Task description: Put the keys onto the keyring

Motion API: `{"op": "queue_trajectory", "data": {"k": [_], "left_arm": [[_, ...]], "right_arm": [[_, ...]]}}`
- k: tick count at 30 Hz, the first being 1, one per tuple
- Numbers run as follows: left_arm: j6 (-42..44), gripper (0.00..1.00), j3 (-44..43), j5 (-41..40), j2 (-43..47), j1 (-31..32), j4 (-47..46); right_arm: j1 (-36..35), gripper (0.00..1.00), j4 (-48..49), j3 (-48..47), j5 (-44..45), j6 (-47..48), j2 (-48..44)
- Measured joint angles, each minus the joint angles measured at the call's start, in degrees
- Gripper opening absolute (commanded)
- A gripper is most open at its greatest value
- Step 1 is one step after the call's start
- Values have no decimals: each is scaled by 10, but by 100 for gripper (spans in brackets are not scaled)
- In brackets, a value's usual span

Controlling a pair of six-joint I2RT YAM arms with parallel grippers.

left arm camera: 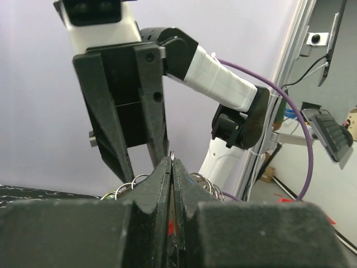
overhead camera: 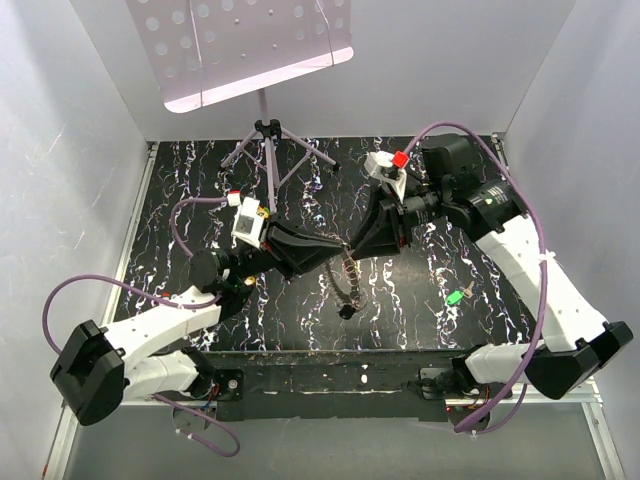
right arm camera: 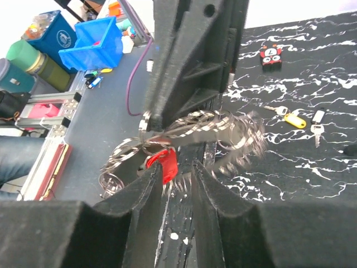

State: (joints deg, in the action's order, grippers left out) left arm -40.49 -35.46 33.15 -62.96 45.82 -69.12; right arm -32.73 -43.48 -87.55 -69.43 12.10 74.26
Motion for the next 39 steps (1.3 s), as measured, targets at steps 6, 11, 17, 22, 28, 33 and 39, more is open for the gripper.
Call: {"op": "queue_trajectory", "data": {"k": [6, 11, 17, 22, 28, 33, 39], "left_arm": [[-74, 0, -33, 70, -24, -36, -10], [-139, 0, -55, 117, -34, -53, -28], [-221, 0, -86, 167, -72, -60, -56], [-281, 0, -109, 197, -108, -60, -57], [-311, 0, -121, 214, -116, -60, -57], [-327, 0, -129, 223, -119, -60, -60], [-334, 0, -131, 239, -130, -60, -60]], "right_arm": [[10, 42, -108, -52, 9, 124, -21], [35, 42, -177, -61, 26, 202, -57], [66, 43, -207, -45, 30, 241, -83], [78, 43, -214, -25, 28, 253, -90], [85, 43, -219, -10, 22, 259, -94], [89, 43, -225, -7, 21, 264, -101], [93, 43, -226, -7, 22, 269, -106]]}}
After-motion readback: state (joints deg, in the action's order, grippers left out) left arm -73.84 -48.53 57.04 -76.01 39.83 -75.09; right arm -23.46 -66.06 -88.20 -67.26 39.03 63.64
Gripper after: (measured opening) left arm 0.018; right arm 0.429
